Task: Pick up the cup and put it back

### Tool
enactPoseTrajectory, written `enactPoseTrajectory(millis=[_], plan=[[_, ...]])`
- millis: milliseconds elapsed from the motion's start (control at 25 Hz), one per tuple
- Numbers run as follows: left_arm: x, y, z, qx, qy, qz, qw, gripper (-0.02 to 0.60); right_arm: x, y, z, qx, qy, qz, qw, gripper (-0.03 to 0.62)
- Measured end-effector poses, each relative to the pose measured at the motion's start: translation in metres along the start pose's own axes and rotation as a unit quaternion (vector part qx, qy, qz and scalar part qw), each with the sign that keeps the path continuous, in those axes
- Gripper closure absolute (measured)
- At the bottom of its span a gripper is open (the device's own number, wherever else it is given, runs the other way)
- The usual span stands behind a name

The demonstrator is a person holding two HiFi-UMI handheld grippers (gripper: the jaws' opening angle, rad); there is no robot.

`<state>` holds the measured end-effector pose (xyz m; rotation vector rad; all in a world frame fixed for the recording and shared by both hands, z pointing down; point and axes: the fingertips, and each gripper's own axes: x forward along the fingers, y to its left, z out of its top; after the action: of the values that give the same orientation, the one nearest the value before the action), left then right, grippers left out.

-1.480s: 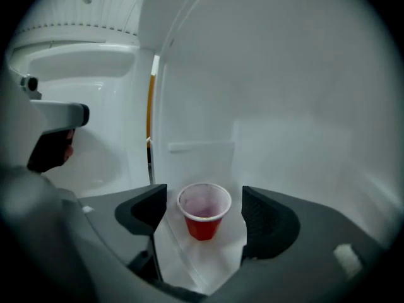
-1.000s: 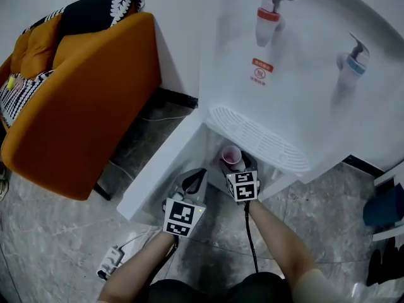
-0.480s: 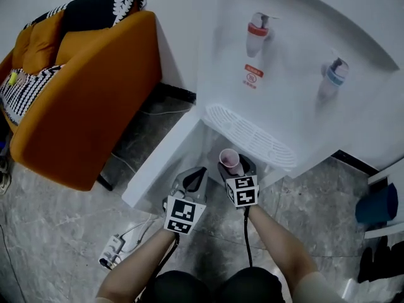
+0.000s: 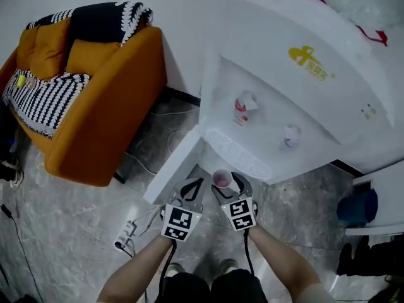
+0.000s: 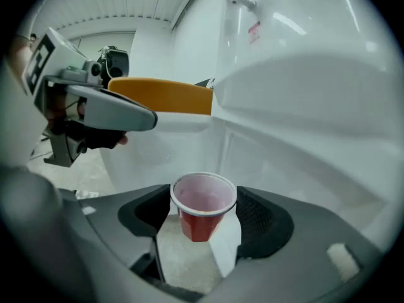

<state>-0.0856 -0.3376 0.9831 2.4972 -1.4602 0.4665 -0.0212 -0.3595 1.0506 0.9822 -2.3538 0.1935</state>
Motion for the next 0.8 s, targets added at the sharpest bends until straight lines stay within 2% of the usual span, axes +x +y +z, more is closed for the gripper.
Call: enactPoseTrajectory(millis=[240, 600, 680, 800], plan=[[-0.067, 0.001, 0.072, -0.017, 0.019, 0.005, 0.9997, 0.58, -0.077, 0.029, 0.089, -0.01, -0.004, 0.027, 1.0, 0.263], [-0.153, 0.006, 0.195, -0.023, 0.027, 0.008, 0.9993, 0.58, -0.199, 0.039, 0.222, 0.016, -0.018, 0.027, 0.999, 0.263], [-0.169, 0.01, 0.224, -0.015, 0.024, 0.008, 0.9996, 0.58, -0.222, 0.04, 0.257, 0.007, -0.028, 0.022, 0.999, 0.263], [-0.192, 0.012, 0.274, -0.012, 0.011, 0.006, 0.9999, 0.58, -0.264, 0.038, 0.318, -0.039, -0.049, 0.0, 0.998, 0.263]])
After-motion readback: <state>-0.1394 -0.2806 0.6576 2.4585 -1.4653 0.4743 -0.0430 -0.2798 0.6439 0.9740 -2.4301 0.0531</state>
